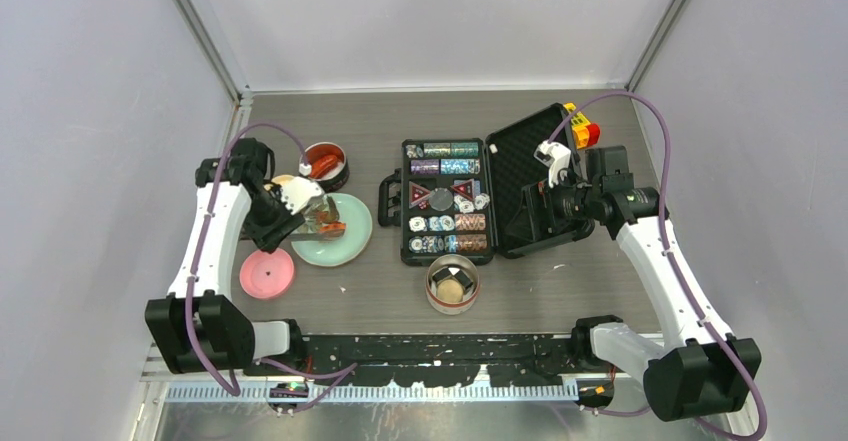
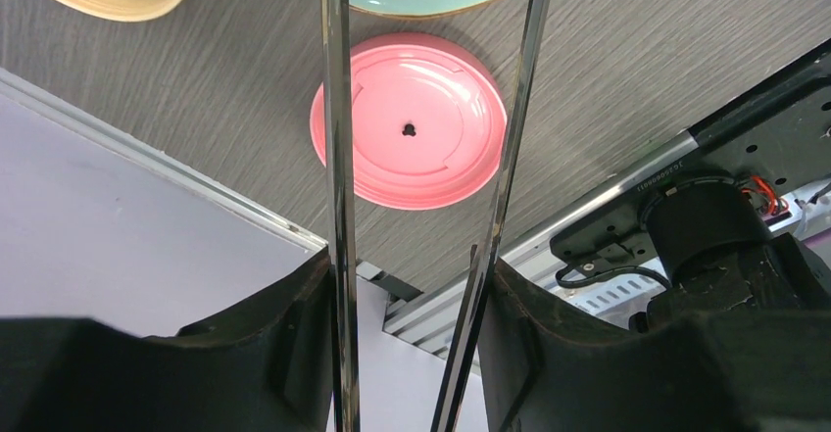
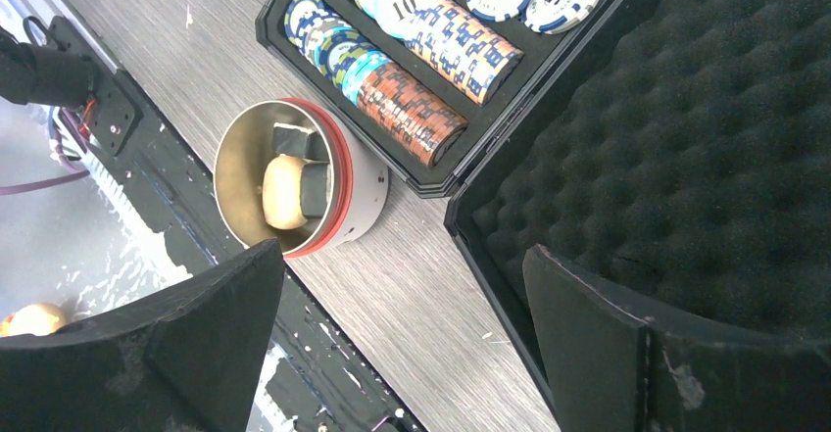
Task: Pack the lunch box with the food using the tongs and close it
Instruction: Pick up the fake food from the plate.
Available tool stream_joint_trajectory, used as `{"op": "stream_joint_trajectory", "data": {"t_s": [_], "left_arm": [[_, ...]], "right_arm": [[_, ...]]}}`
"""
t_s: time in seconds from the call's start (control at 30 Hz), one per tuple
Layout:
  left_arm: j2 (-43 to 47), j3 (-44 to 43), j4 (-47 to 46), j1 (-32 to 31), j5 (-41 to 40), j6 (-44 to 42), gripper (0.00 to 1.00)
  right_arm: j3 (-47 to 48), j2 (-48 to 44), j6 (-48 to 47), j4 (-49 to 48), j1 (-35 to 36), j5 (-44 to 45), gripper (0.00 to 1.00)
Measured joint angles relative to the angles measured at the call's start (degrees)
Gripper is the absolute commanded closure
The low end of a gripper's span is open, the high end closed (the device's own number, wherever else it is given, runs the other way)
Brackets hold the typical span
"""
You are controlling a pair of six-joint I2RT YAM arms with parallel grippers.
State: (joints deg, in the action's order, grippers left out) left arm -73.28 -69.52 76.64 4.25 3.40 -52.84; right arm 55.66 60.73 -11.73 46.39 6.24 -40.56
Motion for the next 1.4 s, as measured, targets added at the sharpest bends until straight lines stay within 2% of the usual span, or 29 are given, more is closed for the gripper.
{"op": "stream_joint_trajectory", "data": {"t_s": [0.37,0.73,0.93,1.2,1.3,1.4], "left_arm": [[-1.49,1.49,-2.99,0.00,-2.60,-0.20,0.51],[-3.32,2.84,-4.35,-0.28,-4.00,-0.24,0.58],[-1.53,4.81,-4.42,-2.89,-5.33,-0.20,0.60],[-1.36,5.90,-5.44,-6.86,-7.37,0.50,0.57],[-2.36,5.90,-5.99,-6.97,-7.91,1.55,0.61],[-3.15,5.90,-6.36,-6.97,-8.41,1.86,0.68]], "right_arm": [[-0.02,0.07,-0.02,0.00,0.00,-0.04,0.04],[-0.02,0.94,-0.15,0.04,0.00,-0.07,0.04],[-0.02,1.81,-0.15,0.04,0.00,-0.50,0.04],[-0.02,2.05,-0.15,0.07,0.00,-0.52,0.04],[-0.02,2.05,-0.15,0.07,0.00,-0.52,0.04],[-0.02,2.05,-0.17,0.07,0.00,-0.52,0.04]]}}
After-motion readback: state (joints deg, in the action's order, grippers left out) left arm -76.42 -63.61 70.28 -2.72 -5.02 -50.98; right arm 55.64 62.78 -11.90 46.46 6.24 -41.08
